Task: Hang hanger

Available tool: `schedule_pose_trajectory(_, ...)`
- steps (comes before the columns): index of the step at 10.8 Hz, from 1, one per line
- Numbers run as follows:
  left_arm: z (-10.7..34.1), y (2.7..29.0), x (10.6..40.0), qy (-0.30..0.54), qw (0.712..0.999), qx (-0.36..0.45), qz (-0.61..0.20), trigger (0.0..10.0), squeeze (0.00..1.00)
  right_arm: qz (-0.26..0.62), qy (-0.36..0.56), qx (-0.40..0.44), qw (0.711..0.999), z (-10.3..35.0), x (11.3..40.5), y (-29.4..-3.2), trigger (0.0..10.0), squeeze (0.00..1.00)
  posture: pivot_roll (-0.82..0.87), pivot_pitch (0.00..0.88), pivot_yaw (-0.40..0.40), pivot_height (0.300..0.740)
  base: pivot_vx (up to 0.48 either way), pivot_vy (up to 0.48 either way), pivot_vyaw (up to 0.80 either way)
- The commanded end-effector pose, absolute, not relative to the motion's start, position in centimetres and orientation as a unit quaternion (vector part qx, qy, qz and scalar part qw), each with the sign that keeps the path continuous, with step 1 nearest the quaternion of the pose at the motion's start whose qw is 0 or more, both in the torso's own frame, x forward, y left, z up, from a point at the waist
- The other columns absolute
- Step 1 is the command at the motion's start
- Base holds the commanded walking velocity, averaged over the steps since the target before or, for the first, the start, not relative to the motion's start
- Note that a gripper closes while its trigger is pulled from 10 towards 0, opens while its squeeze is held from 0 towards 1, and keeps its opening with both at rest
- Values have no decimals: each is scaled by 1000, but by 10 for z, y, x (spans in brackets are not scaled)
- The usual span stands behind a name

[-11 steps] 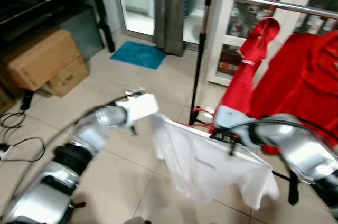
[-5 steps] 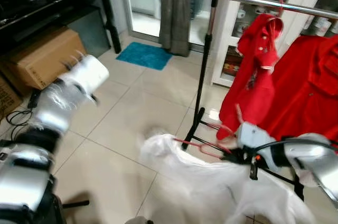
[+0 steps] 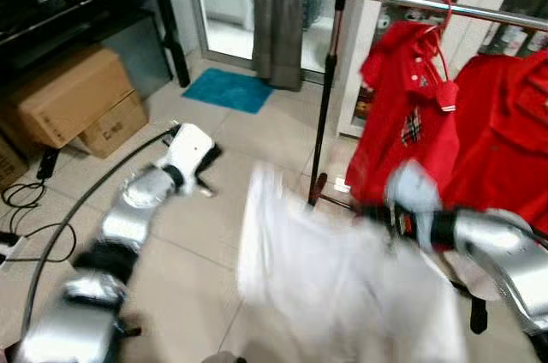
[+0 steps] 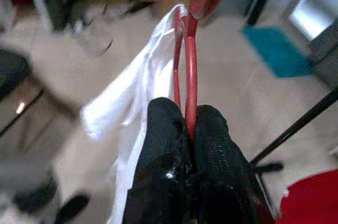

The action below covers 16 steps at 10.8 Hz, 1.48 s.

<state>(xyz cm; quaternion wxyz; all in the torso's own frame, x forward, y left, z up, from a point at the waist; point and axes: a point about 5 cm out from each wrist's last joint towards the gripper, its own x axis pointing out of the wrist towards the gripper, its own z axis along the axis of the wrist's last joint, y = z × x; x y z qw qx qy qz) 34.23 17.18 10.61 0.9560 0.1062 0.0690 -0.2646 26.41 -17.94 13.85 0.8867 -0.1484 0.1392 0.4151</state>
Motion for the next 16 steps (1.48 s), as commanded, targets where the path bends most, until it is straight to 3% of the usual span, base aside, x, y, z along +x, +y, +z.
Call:
schedule_pose_trajectory(1,109,177,340,58,961,62,-264,10000,1000,403,112,-142,897,149,267,-178,0,0,-149,0,58,740,0,0,0)
schedule_pose_trajectory(3,110,171,334,15,971,10,-239,10000,1000,367,76,-99,922,154,273,-165,0,0,-147,0,50,740,0,0,0)
schedule_pose_trajectory(5,115,167,331,-27,982,10,-185,10000,1000,363,67,-71,926,154,271,-154,0,0,-146,0,52,740,0,0,0)
schedule_pose_trajectory(6,107,156,322,0,976,-1,-218,10000,659,358,66,-62,929,151,270,-148,0,0,-146,0,59,740,0,0,0)
schedule_pose_trajectory(7,108,151,320,-4,974,3,-228,10000,576,357,63,-54,930,151,269,-144,0,0,-146,0,61,740,0,0,0)
schedule_pose_trajectory(8,108,146,320,-12,971,64,-230,10000,263,361,56,-44,930,152,269,-139,0,0,-146,0,65,740,0,0,0)
schedule_pose_trajectory(9,106,140,320,-3,962,109,-252,10000,59,365,50,-38,929,154,268,-136,0,0,-147,0,73,740,0,0,0)
schedule_pose_trajectory(11,120,133,324,-56,970,103,-215,10000,0,361,44,-34,931,154,268,-137,0,0,-150,0,87,740,0,0,0)
schedule_pose_trajectory(13,118,137,330,-60,992,14,-114,10000,0,358,44,-36,932,155,270,-140,0,0,-155,0,93,740,0,0,0)
schedule_pose_trajectory(14,111,127,326,-25,985,-19,-169,10000,0,357,44,-38,932,155,270,-140,0,0,-156,0,92,740,0,0,0)
schedule_pose_trajectory(16,109,128,324,-40,989,-30,-138,10000,0,363,39,-43,930,158,271,-138,0,0,-159,0,98,740,0,0,0)
